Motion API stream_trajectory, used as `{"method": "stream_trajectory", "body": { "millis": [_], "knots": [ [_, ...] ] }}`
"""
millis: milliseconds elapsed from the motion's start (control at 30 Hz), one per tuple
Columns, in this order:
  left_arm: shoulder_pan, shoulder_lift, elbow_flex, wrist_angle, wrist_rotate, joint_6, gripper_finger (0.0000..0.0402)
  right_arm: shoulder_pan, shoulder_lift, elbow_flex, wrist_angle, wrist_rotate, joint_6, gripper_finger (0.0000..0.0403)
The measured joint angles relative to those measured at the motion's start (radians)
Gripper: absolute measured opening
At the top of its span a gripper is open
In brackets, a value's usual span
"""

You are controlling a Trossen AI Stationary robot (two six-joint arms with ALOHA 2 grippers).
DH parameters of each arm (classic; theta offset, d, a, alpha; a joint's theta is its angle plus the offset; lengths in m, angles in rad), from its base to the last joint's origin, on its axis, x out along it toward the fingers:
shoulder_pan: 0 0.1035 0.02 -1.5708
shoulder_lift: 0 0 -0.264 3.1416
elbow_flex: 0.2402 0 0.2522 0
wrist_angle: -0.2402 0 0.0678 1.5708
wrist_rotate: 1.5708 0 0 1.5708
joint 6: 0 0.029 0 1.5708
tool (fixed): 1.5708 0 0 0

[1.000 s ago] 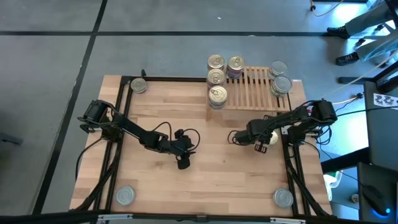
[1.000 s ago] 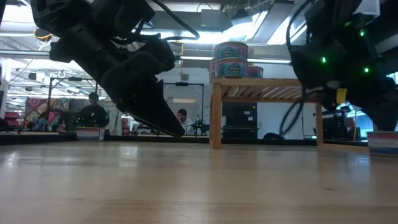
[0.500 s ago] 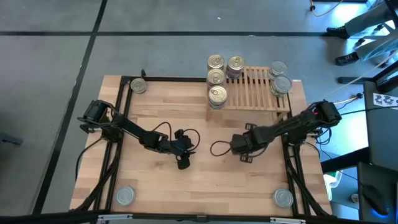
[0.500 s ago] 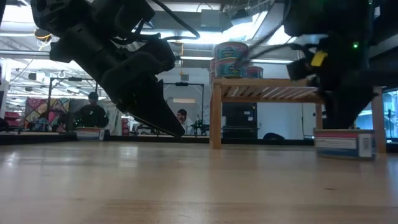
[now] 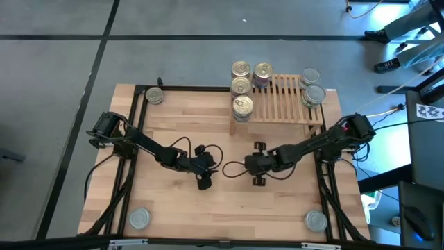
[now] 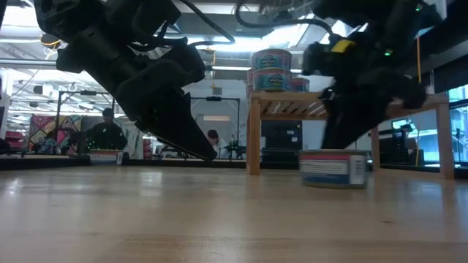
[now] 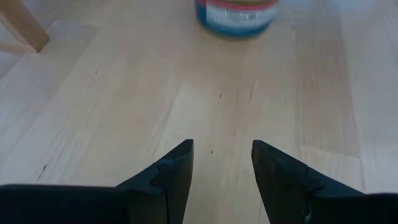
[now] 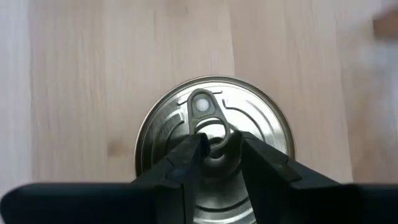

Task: Stack canned seafood by type on shelf
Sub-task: Put the blue-pink tuna can on the shelf aligned with the other blue-pink tuna can

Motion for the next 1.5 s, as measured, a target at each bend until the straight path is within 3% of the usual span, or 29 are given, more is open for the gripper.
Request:
{"method": "stream_trajectory", "body": {
  "millis": [400, 533, 667, 800, 933, 1033, 1367, 1500],
  "knots": [
    [0.002, 0.000, 0.000, -0.004, 0.000, -0.008, 0.0162, -0.002, 0.159, -0.003, 0.553, -0.006, -0.209, 0.0112],
    [0.009, 0.000, 0.000, -0.004, 0.000, -0.008, 0.0162, -0.002, 0.162, -0.007, 0.651, 0.023, -0.301, 0.0112],
    [0.013, -0.019, 0.002, -0.011, 0.047, -0.006, 0.0162, 0.002, 0.082, -0.007, 0.614, 0.030, -0.327, 0.0112],
    [-0.002, -0.097, 0.005, 0.003, 0.093, -0.002, 0.0162, 0.028, -0.041, -0.005, 0.446, 0.028, -0.328, 0.0112],
    [-0.009, -0.129, 0.007, 0.120, 0.096, 0.060, 0.0162, 0.062, -0.130, -0.007, 0.327, 0.032, -0.327, 0.0112],
    [-0.007, -0.089, 0.016, 0.222, 0.096, 0.120, 0.0162, 0.079, -0.147, -0.036, 0.331, 0.033, -0.326, 0.0112],
    [-0.001, 0.071, 0.096, 0.206, 0.096, 0.239, 0.0162, 0.074, -0.133, -0.066, 0.445, 0.033, -0.270, 0.0113],
    [0.008, 0.073, 0.097, 0.196, 0.095, 0.258, 0.0162, 0.063, -0.128, -0.066, 0.461, -0.032, -0.192, 0.0147]
  ]
}}
